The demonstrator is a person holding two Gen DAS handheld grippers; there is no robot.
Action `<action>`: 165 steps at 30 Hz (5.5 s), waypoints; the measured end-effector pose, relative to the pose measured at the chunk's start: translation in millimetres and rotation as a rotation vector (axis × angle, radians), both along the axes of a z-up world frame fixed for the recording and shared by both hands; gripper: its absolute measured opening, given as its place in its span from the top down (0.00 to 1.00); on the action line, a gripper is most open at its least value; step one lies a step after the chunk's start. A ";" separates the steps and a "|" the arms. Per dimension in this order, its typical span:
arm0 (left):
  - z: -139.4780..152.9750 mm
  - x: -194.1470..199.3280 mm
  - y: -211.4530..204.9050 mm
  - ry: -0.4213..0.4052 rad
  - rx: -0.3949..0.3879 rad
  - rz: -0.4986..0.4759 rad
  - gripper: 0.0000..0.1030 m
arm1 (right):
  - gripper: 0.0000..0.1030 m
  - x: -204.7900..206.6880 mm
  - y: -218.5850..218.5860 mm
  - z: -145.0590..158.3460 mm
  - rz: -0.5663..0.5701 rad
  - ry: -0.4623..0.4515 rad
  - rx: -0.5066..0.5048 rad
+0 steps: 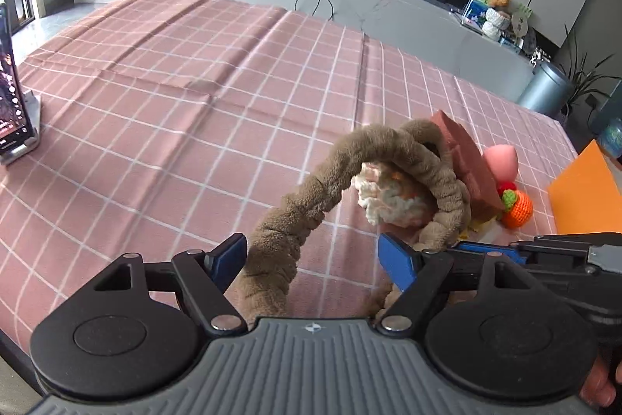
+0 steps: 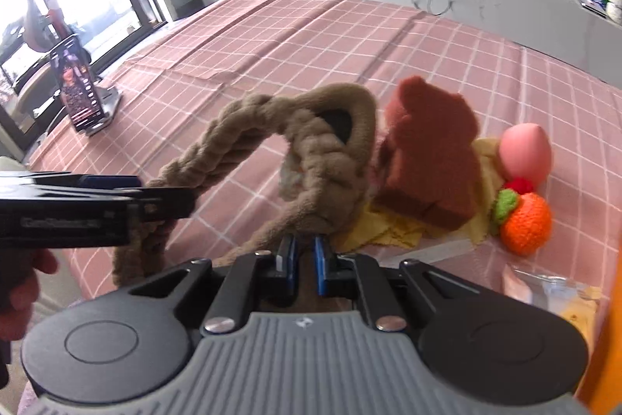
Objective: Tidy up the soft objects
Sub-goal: 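Lift the rope ring with the left tool while the right tool grasps the bear-shaped sponge, then carry the rope ring with the left tool while the right tool carries the sponge over the box, then open both tools to drop the rope ring and sponge into the box, then withdraw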
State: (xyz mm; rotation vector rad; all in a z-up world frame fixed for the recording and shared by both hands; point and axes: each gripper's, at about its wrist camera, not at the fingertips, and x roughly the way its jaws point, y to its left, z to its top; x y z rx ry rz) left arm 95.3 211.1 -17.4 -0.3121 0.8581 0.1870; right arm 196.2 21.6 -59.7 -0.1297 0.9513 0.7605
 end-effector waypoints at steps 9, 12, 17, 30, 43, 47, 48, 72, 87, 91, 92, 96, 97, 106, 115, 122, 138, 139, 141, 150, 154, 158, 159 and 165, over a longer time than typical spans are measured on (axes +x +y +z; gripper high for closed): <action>-16.3 7.5 3.5 -0.006 -0.053 -0.021 0.11 | 0.88 0.2 -13.8 -8.8 -0.081 -0.032 -0.041; -25.4 13.1 9.7 -0.027 -0.179 -0.025 0.11 | 0.90 -0.1 -5.1 -17.8 -0.086 -0.043 -0.037; -25.4 24.7 -2.6 -0.038 -0.270 -0.080 0.11 | 0.90 -9.7 9.4 -20.9 -0.023 -0.036 0.018; -32.7 49.3 -53.7 0.075 -0.008 -0.185 0.13 | 0.89 -16.5 -14.4 -10.9 -0.001 -0.092 -0.083; -2.5 31.9 -41.3 -0.045 0.018 -0.127 0.66 | 0.52 26.3 -38.3 9.1 -0.130 -0.138 -0.038; 19.3 32.3 -25.4 -0.123 -0.013 -0.077 0.66 | 0.50 46.3 -32.3 4.0 -0.183 -0.072 0.023; 21.0 35.2 -23.3 -0.125 -0.012 -0.075 0.66 | 0.47 50.7 -30.0 2.1 -0.196 -0.064 0.028; 32.9 16.7 -37.3 -0.145 -0.062 -0.061 0.66 | 0.48 19.3 -55.6 39.7 -0.210 -0.120 0.119; 91.4 12.9 -133.3 -0.252 -0.191 -0.341 0.66 | 0.47 -52.6 -200.1 118.7 -0.293 -0.303 0.054; 98.4 27.8 -168.5 -0.265 -0.231 -0.435 0.66 | 0.47 -59.3 -246.6 122.9 -0.373 -0.315 0.004; 99.5 33.3 -178.4 -0.266 -0.242 -0.458 0.66 | 0.47 -60.5 -257.7 123.1 -0.392 -0.315 -0.004; 97.8 55.0 -218.7 -0.246 -0.264 -0.543 0.66 | 0.47 -61.4 -295.1 114.2 -0.468 -0.280 -0.048; 95.5 60.8 -229.2 -0.238 -0.266 -0.563 0.66 | 0.47 -59.5 -301.1 110.8 -0.479 -0.269 -0.063; 56.8 122.4 -295.8 -0.101 -0.187 -0.653 0.66 | 0.47 -16.9 -311.7 69.9 -0.526 -0.200 -0.211; 21.6 164.2 -312.9 0.038 -0.116 -0.658 0.66 | 0.47 28.9 -302.4 35.7 -0.485 -0.162 -0.305; 21.6 171.0 -328.6 0.113 -0.020 -0.668 0.61 | 0.46 51.1 -293.4 16.7 -0.465 -0.108 -0.333; 47.6 159.9 -312.2 0.016 -0.051 -0.636 0.39 | 0.38 39.5 -295.9 19.2 -0.468 -0.098 -0.263; 50.5 157.0 -309.7 0.005 -0.055 -0.634 0.40 | 0.37 36.3 -296.2 22.1 -0.467 -0.100 -0.249; 55.4 150.9 -305.7 -0.013 -0.062 -0.630 0.40 | 0.37 27.9 -295.7 28.7 -0.466 -0.100 -0.225; 79.6 101.8 -281.2 -0.182 -0.032 -0.627 0.42 | 0.36 -14.2 -280.7 64.5 -0.480 -0.174 -0.099; 83.7 66.7 -260.8 -0.299 -0.016 -0.594 0.42 | 0.36 -40.1 -266.1 78.2 -0.486 -0.232 -0.008; 79.4 36.0 -237.4 -0.353 -0.033 -0.546 0.42 | 0.24 -63.2 -240.0 86.6 -0.496 -0.280 0.046; 76.9 28.5 -230.9 -0.361 -0.029 -0.532 0.42 | 0.24 -69.1 -232.2 87.6 -0.492 -0.292 0.058; 59.0 -3.9 -184.9 -0.366 -0.051 -0.387 0.42 | 0.24 -93.1 -187.1 82.6 -0.467 -0.305 0.088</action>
